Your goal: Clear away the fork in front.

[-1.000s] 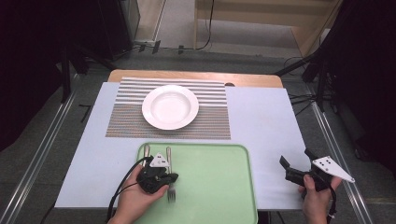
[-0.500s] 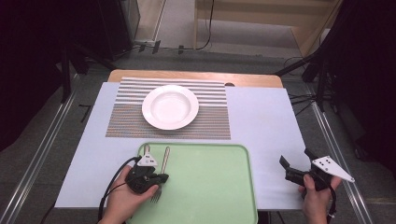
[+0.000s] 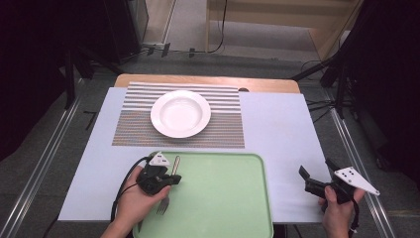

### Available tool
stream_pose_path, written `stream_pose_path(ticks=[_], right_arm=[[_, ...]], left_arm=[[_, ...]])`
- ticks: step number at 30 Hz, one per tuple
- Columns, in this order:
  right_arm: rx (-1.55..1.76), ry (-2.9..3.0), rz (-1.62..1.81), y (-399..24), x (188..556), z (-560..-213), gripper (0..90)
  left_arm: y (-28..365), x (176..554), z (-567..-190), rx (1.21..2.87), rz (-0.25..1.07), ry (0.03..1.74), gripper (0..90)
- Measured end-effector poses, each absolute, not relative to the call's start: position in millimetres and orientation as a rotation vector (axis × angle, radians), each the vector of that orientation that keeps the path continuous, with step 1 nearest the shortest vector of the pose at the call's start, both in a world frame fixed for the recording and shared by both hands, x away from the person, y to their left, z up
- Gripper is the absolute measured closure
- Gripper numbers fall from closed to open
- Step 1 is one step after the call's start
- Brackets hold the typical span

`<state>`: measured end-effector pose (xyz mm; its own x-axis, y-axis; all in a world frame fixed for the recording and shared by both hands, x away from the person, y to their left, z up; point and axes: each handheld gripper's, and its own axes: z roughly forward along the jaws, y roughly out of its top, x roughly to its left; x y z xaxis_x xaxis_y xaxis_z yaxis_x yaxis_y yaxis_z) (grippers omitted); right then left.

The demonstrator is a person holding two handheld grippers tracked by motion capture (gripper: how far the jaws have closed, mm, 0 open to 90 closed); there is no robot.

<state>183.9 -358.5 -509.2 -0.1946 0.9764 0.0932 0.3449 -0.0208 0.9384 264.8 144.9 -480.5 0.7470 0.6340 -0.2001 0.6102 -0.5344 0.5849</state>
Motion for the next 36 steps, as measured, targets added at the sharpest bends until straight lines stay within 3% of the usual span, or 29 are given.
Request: stream_pose_path(ticks=[8,19,31,36], right_arm=[[1.392,1.612,1.219,-356.7,184.1,-508.6,0.0],[1.405,1.607,1.22,-357.8,184.5,-509.7,0.0],[1.405,1.609,1.223,-357.0,184.2,-509.3,0.0],[1.392,1.61,1.217,-357.3,184.6,-508.7,0.0]], left_arm=[[130.9,285.9,-484.5,2.336,0.11,0.954,89.5],[148.7,296.7,-489.2,2.295,0.109,1.011,89.5],[164.0,286.3,-484.5,2.266,0.157,1.008,89.5],[163.8,261.9,-483.1,2.263,0.117,0.953,89.5]])
